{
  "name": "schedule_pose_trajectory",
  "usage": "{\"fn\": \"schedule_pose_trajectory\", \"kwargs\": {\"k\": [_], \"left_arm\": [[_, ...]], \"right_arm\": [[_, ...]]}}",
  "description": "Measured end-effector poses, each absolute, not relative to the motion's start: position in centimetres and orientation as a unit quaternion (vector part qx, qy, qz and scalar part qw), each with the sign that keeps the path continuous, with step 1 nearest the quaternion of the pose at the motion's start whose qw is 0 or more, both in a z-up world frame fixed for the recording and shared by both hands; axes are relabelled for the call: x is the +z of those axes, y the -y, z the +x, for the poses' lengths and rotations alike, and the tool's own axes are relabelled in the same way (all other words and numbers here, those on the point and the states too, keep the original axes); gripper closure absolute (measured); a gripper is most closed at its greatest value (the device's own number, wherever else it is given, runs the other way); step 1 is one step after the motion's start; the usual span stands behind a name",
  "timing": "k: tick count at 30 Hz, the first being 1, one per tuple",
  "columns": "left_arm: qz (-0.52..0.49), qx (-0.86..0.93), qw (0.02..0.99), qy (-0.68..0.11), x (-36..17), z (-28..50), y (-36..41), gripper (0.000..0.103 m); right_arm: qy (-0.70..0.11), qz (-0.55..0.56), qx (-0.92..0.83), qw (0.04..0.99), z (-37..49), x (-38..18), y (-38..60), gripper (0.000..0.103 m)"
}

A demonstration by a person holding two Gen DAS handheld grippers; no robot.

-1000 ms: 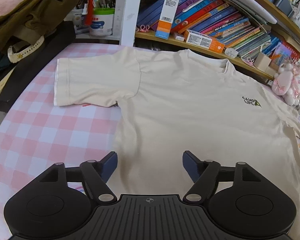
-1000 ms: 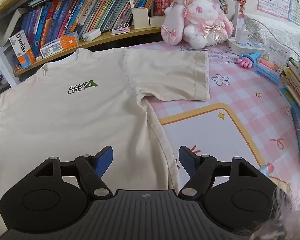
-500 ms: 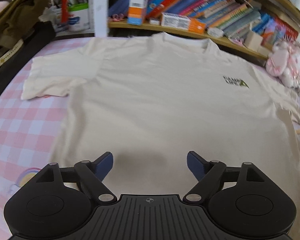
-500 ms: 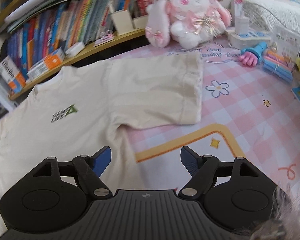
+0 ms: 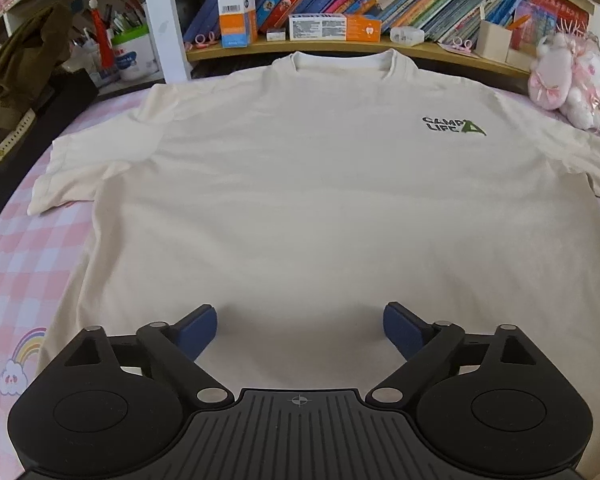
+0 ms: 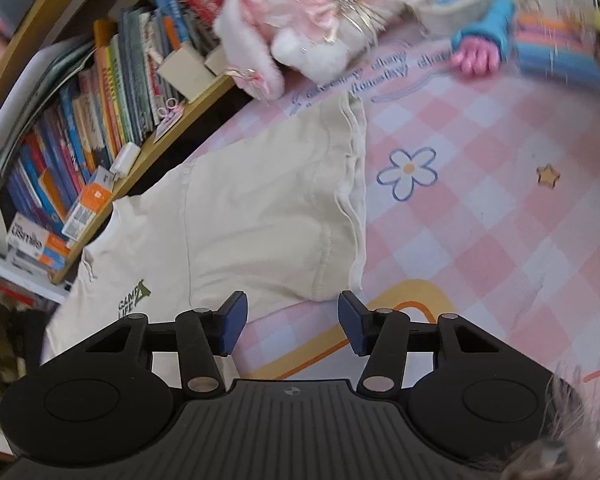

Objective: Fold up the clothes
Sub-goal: 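Open both grippers and move the right gripper to the sleeve edge, then grasp the shirt side with the right gripper and fold it with the sleeve toward the center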

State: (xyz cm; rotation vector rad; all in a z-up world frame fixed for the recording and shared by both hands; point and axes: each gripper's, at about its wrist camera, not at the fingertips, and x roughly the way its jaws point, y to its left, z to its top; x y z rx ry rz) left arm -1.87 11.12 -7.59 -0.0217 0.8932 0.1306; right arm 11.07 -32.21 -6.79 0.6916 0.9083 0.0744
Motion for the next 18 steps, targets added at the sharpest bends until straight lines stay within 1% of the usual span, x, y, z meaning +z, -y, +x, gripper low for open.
{"fn": "schedule_pose_trajectory", "kwargs": {"k": [3,6,11,14,16,17,18], "left_arm": [[-0.015,0.074,0.899,-0.431,-7.7,-1.8,-11.0,0.002],[-0.021,0.081,0.897,-0.434,-7.8,-1.7,-11.1,0.001],[-0.021,0.084,0.899,-0.429,-7.9,-1.8,-11.1,0.0],[-0.025,0.081,0.9,-0.428,-8.0,-1.8,-11.2,0.0],[-0.026,0.079,0.9,-0.428,-8.0,-1.7,-11.3,0.0],[-0.026,0.078,0.9,-0.429,-8.0,-1.7,-11.3,0.0],[-0.026,0.077,0.899,-0.429,-8.0,-1.7,-11.3,0.0]], "right_arm": [[-0.422,0.352,0.039,0.834,11.7,-7.1,33.2,0.055],[-0.416,0.372,0.034,0.829,12.4,-7.3,34.3,0.056],[-0.411,0.323,0.01,0.852,13.5,-6.6,35.4,0.056],[-0.406,0.274,0.022,0.872,14.6,-6.3,35.2,0.055],[-0.408,0.266,0.029,0.873,15.5,-6.4,35.2,0.055],[-0.411,0.267,0.029,0.871,16.0,-6.6,35.3,0.056],[-0.411,0.261,0.024,0.873,16.3,-6.6,35.2,0.061]]}}
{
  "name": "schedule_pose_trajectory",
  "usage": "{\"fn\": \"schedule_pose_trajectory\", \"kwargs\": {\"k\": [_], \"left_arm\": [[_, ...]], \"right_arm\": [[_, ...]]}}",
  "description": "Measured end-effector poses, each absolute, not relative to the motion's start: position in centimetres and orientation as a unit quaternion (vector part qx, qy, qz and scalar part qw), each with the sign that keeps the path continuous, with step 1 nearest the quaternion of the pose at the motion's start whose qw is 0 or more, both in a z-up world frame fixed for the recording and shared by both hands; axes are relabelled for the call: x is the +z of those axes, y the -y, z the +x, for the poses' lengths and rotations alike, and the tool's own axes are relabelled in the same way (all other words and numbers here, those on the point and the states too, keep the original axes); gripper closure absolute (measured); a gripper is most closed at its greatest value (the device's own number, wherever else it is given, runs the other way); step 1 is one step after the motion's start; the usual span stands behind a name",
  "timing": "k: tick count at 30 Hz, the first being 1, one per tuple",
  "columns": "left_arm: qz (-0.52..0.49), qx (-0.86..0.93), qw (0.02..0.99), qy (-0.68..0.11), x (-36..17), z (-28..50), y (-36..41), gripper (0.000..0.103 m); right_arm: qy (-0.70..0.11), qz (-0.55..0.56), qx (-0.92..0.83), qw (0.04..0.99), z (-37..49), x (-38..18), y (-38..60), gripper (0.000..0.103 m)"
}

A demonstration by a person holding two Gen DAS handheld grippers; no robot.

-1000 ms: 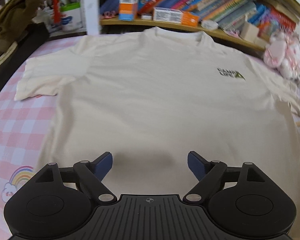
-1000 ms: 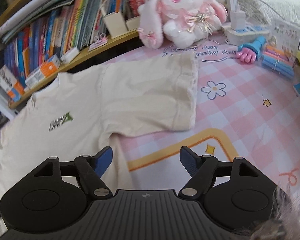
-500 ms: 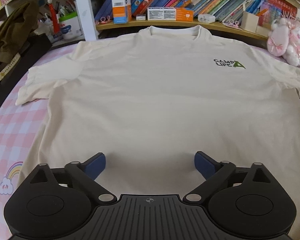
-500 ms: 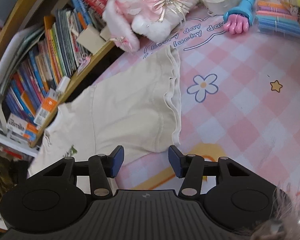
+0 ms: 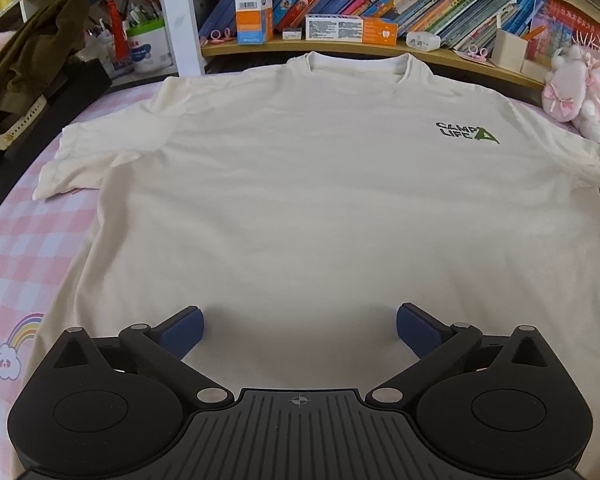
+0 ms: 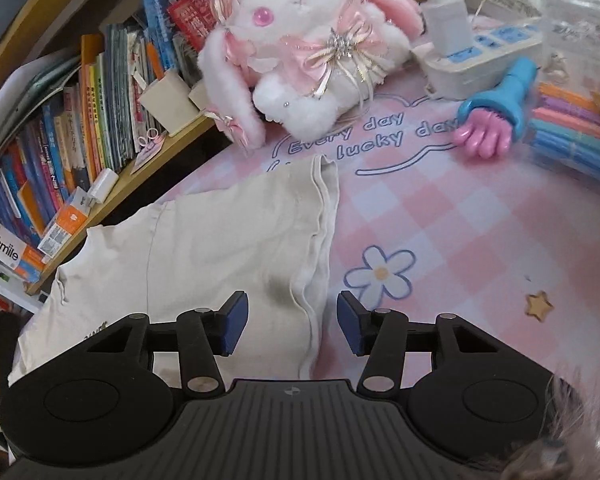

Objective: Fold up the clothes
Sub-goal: 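Grasp the shirt side with the right gripper and fold it with the sleeve toward the center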

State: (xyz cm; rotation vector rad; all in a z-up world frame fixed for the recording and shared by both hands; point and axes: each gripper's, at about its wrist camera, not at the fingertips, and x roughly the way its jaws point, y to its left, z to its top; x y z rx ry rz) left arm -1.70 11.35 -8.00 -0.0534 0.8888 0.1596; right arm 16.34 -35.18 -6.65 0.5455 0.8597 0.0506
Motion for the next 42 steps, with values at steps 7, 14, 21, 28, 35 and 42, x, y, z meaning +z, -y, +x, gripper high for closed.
{"fn": "schedule_pose_trajectory", "kwargs": {"k": [7,14,21,28,35,42], "left_arm": [[-0.024,0.072,0.901,-0.427,-8.1,-1.7,-11.5,0.0],[-0.02,0.063,0.904,-0.423,-8.1,-1.8,-11.5,0.0],[-0.012,0.046,0.905,-0.423,-8.1,-1.7,-11.6,0.0],[-0.002,0.021,0.907,-0.421,-8.1,-1.9,-12.2,0.0],[0.009,-0.001,0.91,-0.415,-8.2,-2.2,-12.7,0.0],[0.015,-0.016,0.914,-0.404,-8.4,-2.5,-13.1,0.0]], "right_arm": [[-0.428,0.087,-0.007,0.899,17.7,-5.9,31.0,0.073],[-0.428,0.107,0.013,0.897,18.5,-6.1,31.0,0.094],[-0.389,0.152,0.013,0.909,19.2,-2.5,30.0,0.097],[-0.361,0.011,0.127,0.924,20.7,1.3,17.6,0.097],[-0.409,-0.006,0.251,0.877,18.6,-2.3,9.3,0.059],[-0.393,0.11,0.216,0.887,17.6,-1.7,14.0,0.059]]}}
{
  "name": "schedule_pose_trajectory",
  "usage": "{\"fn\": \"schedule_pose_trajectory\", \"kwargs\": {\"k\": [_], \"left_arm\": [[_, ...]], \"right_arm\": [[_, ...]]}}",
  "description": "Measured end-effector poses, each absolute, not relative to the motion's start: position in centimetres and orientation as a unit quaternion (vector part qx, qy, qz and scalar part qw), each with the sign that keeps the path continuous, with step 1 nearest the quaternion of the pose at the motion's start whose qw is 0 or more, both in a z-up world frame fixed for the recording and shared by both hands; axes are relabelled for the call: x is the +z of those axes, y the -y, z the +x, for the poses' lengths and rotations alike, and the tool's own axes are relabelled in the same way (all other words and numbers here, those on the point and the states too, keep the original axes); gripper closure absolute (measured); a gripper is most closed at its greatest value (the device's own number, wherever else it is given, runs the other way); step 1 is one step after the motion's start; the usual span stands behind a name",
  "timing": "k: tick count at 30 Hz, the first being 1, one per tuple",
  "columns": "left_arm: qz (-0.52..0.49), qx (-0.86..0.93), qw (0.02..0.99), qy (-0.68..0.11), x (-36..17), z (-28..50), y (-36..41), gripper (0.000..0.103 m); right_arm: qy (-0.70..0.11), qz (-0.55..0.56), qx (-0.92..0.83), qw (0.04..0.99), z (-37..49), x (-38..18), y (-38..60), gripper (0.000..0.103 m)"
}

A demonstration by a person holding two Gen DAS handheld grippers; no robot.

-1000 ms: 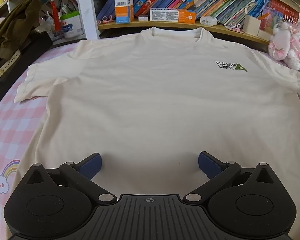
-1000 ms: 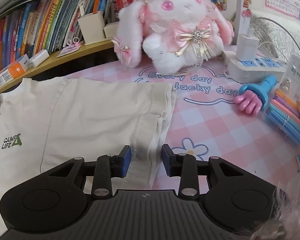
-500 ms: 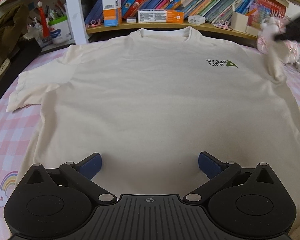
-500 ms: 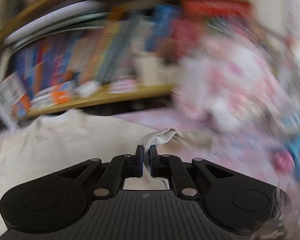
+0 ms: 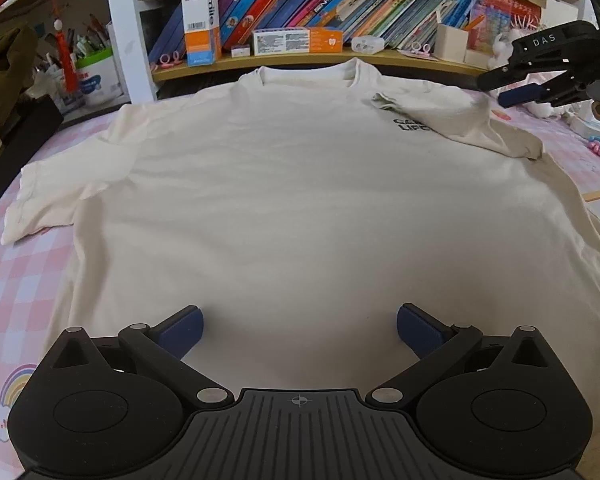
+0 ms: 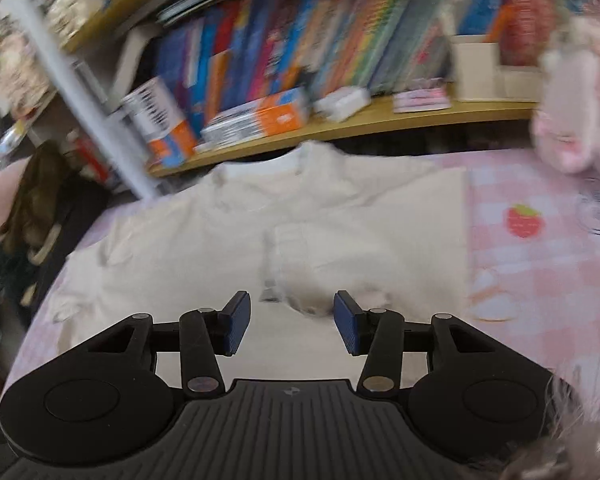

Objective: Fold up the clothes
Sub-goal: 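Grasp the shirt side with the right gripper and fold it with the sleeve toward the center, then open the right gripper and lift it off the folded side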

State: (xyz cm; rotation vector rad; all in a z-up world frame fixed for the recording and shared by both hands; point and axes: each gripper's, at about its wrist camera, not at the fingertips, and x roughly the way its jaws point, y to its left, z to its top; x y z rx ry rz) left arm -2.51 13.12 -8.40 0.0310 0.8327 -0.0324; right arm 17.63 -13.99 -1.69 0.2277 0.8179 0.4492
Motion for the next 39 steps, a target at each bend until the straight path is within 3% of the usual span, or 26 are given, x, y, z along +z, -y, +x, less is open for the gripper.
{"fn": "schedule_pose_trajectory", "kwargs": {"k": [8,12,20,24,27,34,39], "left_arm": [[0.018,-0.022,0.915,-0.403,-8.4,-2.5,-13.3,0.0],[0.018,-0.023,0.915,-0.402,-8.4,-2.6,-13.3,0.0],[0.014,-0.011,0.915,-0.402,-8.4,-2.6,-13.0,0.0],[0.013,-0.007,0.915,-0.403,-8.4,-2.6,-13.0,0.0],[0.011,-0.003,0.914,-0.405,-8.4,-2.6,-13.0,0.0],[-0.005,0.032,0.904,-0.426,-7.9,-2.1,-13.2,0.0],[-0.032,0.073,0.9,-0.428,-7.2,-2.4,-13.7,0.0]], "right_arm": [[-0.411,0.183,0.15,0.881,19.2,-3.1,15.9,0.059],[-0.494,0.157,0.246,0.819,17.6,-4.5,13.4,0.06],[-0.435,0.142,0.217,0.862,14.4,-3.0,14.8,0.061],[-0.437,0.104,0.171,0.877,15.4,-4.0,15.1,0.077],[-0.459,0.088,0.16,0.869,15.6,-5.8,15.2,0.082],[-0.441,0.075,0.181,0.876,13.6,-4.8,15.2,0.08],[-0.418,0.06,0.199,0.884,10.7,-3.7,14.9,0.07]]}}
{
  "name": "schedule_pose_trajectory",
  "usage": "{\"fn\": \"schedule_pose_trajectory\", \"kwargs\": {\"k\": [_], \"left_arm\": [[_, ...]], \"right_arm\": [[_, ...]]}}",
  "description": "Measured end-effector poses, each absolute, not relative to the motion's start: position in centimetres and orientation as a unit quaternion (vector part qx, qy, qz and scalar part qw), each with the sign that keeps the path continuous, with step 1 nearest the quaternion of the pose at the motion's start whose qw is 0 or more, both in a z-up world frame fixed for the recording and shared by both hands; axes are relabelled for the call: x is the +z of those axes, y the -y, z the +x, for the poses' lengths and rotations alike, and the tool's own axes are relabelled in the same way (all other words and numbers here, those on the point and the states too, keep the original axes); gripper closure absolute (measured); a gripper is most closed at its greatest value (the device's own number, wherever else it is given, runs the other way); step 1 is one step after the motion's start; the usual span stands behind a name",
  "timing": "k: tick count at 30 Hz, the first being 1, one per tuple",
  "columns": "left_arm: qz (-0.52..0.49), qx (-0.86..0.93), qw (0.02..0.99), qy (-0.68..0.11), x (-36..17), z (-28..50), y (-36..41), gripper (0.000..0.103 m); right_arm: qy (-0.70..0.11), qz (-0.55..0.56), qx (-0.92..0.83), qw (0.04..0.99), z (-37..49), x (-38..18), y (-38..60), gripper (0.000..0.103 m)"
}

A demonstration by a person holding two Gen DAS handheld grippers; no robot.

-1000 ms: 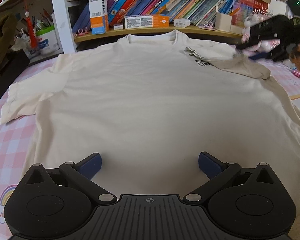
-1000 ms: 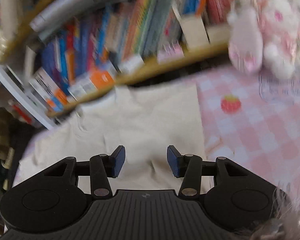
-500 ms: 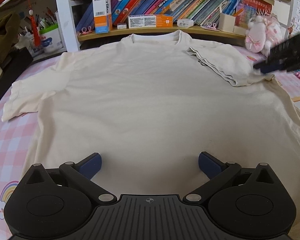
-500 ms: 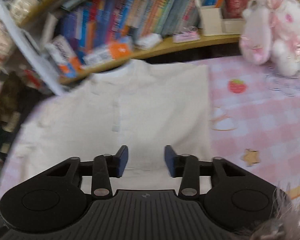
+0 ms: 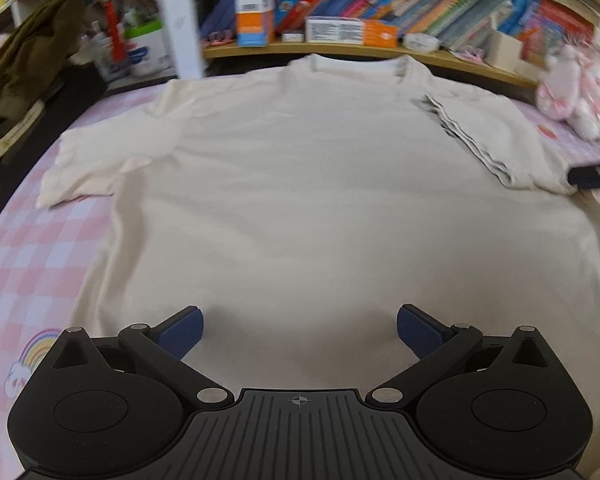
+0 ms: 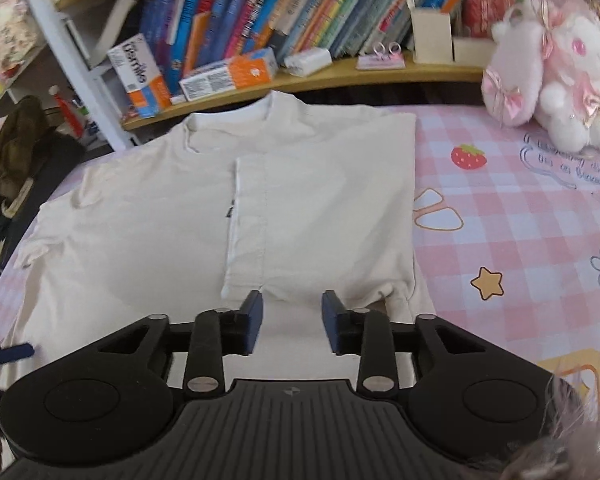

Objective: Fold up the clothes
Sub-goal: 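Open the right gripper and lift it off the folded side, then move the left gripper to the unfolded sleeve edge and pinch it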

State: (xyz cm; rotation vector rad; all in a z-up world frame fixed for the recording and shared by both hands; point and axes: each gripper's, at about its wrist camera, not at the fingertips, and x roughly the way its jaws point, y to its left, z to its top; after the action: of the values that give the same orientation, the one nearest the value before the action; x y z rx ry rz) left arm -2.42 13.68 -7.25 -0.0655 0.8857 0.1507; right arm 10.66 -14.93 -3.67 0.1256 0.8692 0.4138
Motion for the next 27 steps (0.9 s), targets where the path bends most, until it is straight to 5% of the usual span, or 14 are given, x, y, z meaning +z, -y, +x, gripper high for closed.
{"fn": "schedule_pose_trajectory", "kwargs": {"k": [8,17,27], "left_arm": [[-0.057,0.101,0.904,-0.41,-5.6,-3.3,-12.6,0.0],[-0.053,0.107,0.907,-0.403,-4.5,-3.7,-10.3,0.0],[-0.061,0.105,0.902,-0.415,-4.1,-4.0,-9.1,0.0]], "right_arm": [[-0.4,0.052,0.202,0.893,7.5,-3.7,15.0,0.054],[-0.384,0.03,0.196,0.902,5.6,-4.0,15.0,0.016],[-0.393,0.021,0.197,0.898,4.4,-4.6,15.2,0.013]]}}
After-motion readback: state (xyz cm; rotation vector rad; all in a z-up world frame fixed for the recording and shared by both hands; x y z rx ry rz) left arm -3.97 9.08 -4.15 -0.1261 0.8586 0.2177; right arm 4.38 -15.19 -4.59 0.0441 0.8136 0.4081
